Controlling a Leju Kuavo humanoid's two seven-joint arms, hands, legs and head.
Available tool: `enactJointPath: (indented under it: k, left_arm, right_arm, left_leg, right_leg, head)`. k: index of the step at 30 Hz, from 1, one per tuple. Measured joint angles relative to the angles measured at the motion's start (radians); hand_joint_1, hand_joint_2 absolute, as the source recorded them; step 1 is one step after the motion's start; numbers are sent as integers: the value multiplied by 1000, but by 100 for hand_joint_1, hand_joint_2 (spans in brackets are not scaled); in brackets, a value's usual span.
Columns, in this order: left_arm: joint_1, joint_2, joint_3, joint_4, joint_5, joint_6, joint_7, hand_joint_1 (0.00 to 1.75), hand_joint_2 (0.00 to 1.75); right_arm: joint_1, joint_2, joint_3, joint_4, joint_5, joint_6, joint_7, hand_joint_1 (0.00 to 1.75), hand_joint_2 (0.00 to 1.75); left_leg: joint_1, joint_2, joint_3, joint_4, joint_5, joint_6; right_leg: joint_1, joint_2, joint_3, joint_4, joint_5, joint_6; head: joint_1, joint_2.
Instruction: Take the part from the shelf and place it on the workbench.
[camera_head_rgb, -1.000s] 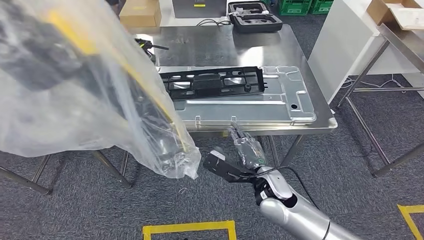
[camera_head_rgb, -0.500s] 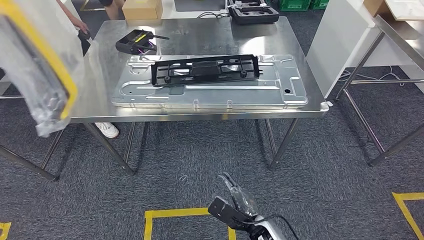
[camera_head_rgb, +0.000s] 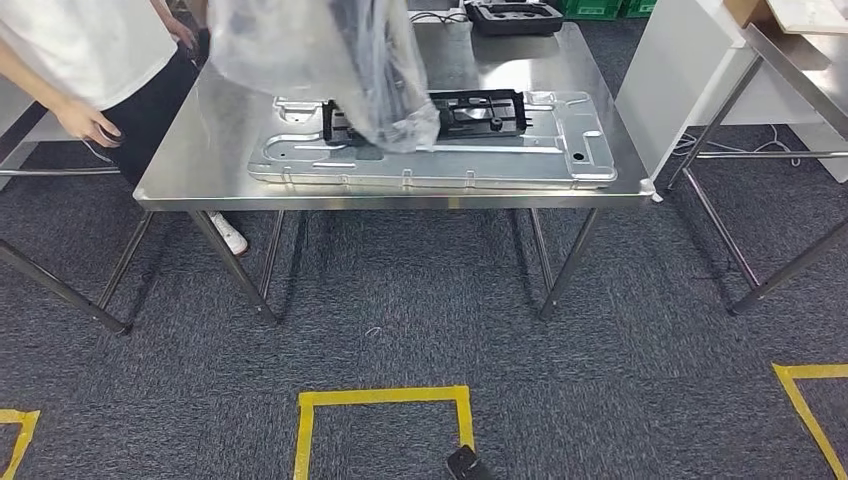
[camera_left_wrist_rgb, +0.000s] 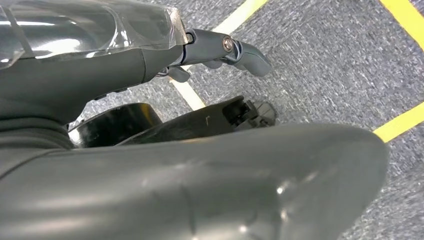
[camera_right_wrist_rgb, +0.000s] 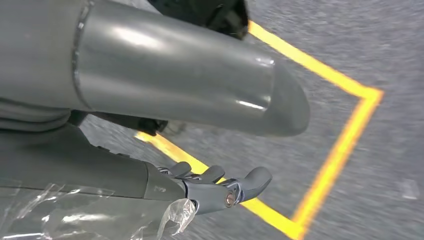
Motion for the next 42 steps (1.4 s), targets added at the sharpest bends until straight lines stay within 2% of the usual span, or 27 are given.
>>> enactJointPath:
  k: [2,4,6,8,9,10,11,13,15,16,18,19,20,23,24,25,26,27,29,31,33,35,36,39,40,41,42]
  left_arm:
    - [0,0,2,0,1,2,1,0,0]
    - [1,0,3,0,3,4,5,0,0]
    - [3,0,3,0,4,3,12,0,0]
    - [3,0,3,0,3,2,18,0,0]
    - [3,0,4,0,3,1,21,0,0]
    - [3,0,3,0,2,0,22,0,0]
    - [3,0,3,0,2,0,22,0,0]
    - [1,0,3,0,1,-1,22,0,0]
    - [-3,0,3,0,1,0,21,0,0]
    - [-4,0,3,0,1,0,21,0,0]
    - [-3,0,3,0,1,1,20,0,0]
    - [-1,0,3,0,2,1,20,0,0]
    - [0,0,3,0,2,1,19,0,0]
    - [-1,0,3,0,4,2,19,0,0]
    - [-1,0,3,0,4,2,19,0,0]
    - [-1,0,3,0,5,2,19,0,0]
    - [0,0,3,0,5,2,19,0,0]
    - [0,0,3,0,5,2,19,0,0]
    - [0,-1,3,0,4,3,19,0,0]
    - [1,-2,3,0,4,5,21,0,0]
    - [1,-2,2,0,4,6,22,0,0]
    - [0,-1,2,0,4,9,23,0,0]
    - [1,-1,2,0,4,10,23,0,0]
    - [2,1,2,0,4,12,24,0,0]
    - [2,1,2,0,4,12,25,0,0]
    - [2,1,2,0,4,13,27,0,0]
    - [2,1,1,0,3,13,31,0,0]
  right_arm:
    - [11,17,-15,42,-26,13,47,0,0]
    - [28,35,-29,84,-54,23,91,0,0]
    - [43,49,-43,118,-73,25,116,0,0]
    - [55,59,-56,145,-84,23,132,0,0]
    - [61,64,-61,158,-89,23,139,0,0]
    - [66,68,-66,170,-94,22,146,0,0]
    - [71,72,-71,180,-99,22,155,0,0]
    - [78,78,-78,196,-108,20,173,0,0]
    - [81,83,-87,209,-114,19,188,0,0]
    - [82,85,-90,215,-114,18,194,0,0]
    - [84,89,-96,229,-114,19,207,0,0]
    - [86,90,-98,236,-114,20,213,0,0]
    - [87,91,-99,241,-114,21,218,0,0]
    - [87,94,-102,246,-113,24,225,0,0]
    - [86,94,-104,247,-113,24,227,0,0]
    - [85,95,-105,249,-113,24,231,0,0]
    - [85,95,-107,251,-115,23,237,0,0]
    - [85,95,-109,254,-118,22,246,0,0]
    - [83,96,-112,257,-128,20,271,0,0]
    - [82,98,-113,260,-136,19,288,0,0]
    - [81,101,-114,261,-139,19,295,0,0]
    - [82,105,-115,263,-143,19,299,0,0]
    - [82,107,-115,265,-144,19,301,0,0]
    - [86,109,-116,269,-147,19,302,0,0]
    - [88,109,-117,269,-148,18,302,0,0]
    - [89,110,-119,270,-150,18,301,0,0]
    - [90,111,-120,271,-151,18,299,0,0]
  left_leg:
    - [1,5,-7,2,16,-13]
    - [5,6,-18,15,4,-26]
    - [12,5,-47,93,-83,-39]
    - [19,5,-78,229,-188,-52]
    - [23,5,-82,283,-208,-57]
    - [26,5,-74,310,-203,-60]
    - [29,5,-48,300,-177,-62]
    - [33,4,51,178,-126,-65]
    - [31,1,149,24,-129,-59]
    - [28,-1,170,-17,-140,-53]
    - [24,-2,163,-33,-139,-36]
    - [23,-1,153,-31,-130,-25]
    - [22,0,144,-30,-121,-14]
    - [14,2,113,-30,-90,8]
    - [10,2,101,-29,-81,10]
    - [6,3,90,-28,-73,12]
    - [1,3,78,-27,-66,13]
    - [-2,4,68,-25,-60,14]
    - [-8,7,55,-23,-49,13]
    - [-11,16,49,-20,-39,7]
    - [-13,31,42,-16,-31,-1]
    - [-12,30,28,12,-53,-14]
    - [-9,24,12,55,-85,-22]
    - [9,11,-62,263,-197,-45]
    - [13,11,-71,300,-207,-50]
    - [18,11,-60,296,-196,-53]
    - [22,9,-28,248,-169,-56]
  right_leg:
    - [6,2,20,-51,-10,-10]
    - [3,0,5,-52,7,-25]
    - [-1,-6,-18,-54,30,-36]
    - [-1,-9,-47,-53,53,-40]
    - [-1,-10,-63,-52,65,-39]
    - [-1,-11,-80,-51,77,-37]
    - [-2,-11,-96,-50,88,-34]
    - [-4,-9,-122,-47,108,-24]
    - [-2,-7,-140,-43,125,-12]
    - [-1,-6,-146,-42,135,-6]
    - [-3,-6,-155,-43,151,6]
    - [-5,-5,-163,-35,140,12]
    - [-7,-5,-175,-10,111,16]
    - [-7,-4,-227,179,-38,18]
    - [-6,-3,-236,242,-65,16]
    - [-4,-3,-230,278,-68,13]
    - [-2,-3,-208,277,-50,8]
    - [1,-4,-169,240,-21,0]
    - [14,-23,-58,90,13,-19]
    - [25,-40,22,-38,4,-29]
    - [25,-32,33,-78,-4,-32]
    - [17,-19,25,-84,5,-41]
    - [13,-13,21,-86,12,-45]
    - [10,4,3,-85,28,-49]
    - [10,11,-3,-84,32,-47]
    - [8,18,-8,-83,36,-44]
    - [7,27,-11,-82,39,-41]
  head:
    - [-1,0]
    - [-2,0]
    - [-3,0]
    - [-5,0]
    - [-5,0]
    - [-5,0]
    - [-5,0]
    - [-6,0]
    - [-6,0]
    - [-6,0]
    - [-5,0]
    - [-5,0]
    - [-4,0]
    - [-3,0]
    - [-2,0]
    - [-2,0]
    - [-2,0]
    - [-2,0]
    - [-2,0]
    - [-2,0]
    - [-3,0]
    - [-4,0]
    - [-6,0]
    - [-9,0]
    - [-9,0]
    - [-9,0]
    - [-9,0]
